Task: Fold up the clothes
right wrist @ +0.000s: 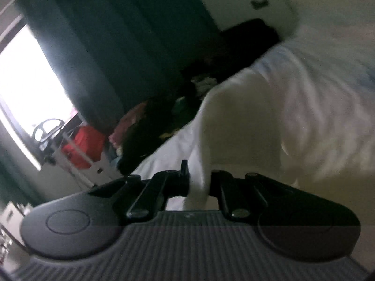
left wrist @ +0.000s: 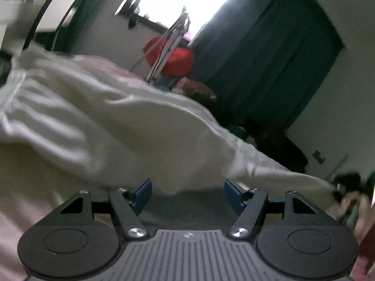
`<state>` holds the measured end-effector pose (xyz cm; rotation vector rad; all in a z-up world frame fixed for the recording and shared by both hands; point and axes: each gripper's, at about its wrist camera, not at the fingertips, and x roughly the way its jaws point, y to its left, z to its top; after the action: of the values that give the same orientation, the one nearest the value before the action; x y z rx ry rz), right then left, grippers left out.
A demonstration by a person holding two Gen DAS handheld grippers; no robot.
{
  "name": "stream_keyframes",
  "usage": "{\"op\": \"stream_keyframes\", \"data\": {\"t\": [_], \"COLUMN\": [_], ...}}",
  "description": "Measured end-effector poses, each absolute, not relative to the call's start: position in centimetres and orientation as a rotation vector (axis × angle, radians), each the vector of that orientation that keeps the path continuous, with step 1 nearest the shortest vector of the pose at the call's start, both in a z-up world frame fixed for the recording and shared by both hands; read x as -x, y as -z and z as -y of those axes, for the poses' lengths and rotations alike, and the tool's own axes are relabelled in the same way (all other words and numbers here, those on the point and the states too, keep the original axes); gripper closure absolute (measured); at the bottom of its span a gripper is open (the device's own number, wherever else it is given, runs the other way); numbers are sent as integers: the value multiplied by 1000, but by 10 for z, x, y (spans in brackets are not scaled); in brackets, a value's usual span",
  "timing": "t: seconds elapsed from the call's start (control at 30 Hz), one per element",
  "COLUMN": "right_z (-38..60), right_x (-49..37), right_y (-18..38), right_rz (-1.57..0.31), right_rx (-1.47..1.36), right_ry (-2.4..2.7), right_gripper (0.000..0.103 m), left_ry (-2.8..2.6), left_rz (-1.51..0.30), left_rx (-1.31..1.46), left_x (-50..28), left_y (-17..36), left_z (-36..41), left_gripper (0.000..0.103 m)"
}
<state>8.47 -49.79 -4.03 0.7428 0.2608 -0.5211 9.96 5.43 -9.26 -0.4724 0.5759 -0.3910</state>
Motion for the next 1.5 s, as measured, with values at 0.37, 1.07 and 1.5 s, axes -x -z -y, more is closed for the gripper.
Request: {"op": "stream_keyframes", "data": {"t": [0.37, 1.07, 1.5], "right_z": [513, 491, 487], "right_x": [-35, -4, 5], "right_y": [124, 118, 108], "right_rz": [-500, -546, -547], "right_rx": [-1011, -1073, -970], "right_ry": [491, 533, 674], "right_gripper": [92, 29, 31], "left_ry": [72, -118, -96], "left_rz": [-778, -541, -361], "left_rx": [881, 1157, 1045], "left_x": [-121, -159, -80], "left_y": [139, 141, 65], "left_z": [-136, -250, -303], "left_gripper": [27, 99, 101]}}
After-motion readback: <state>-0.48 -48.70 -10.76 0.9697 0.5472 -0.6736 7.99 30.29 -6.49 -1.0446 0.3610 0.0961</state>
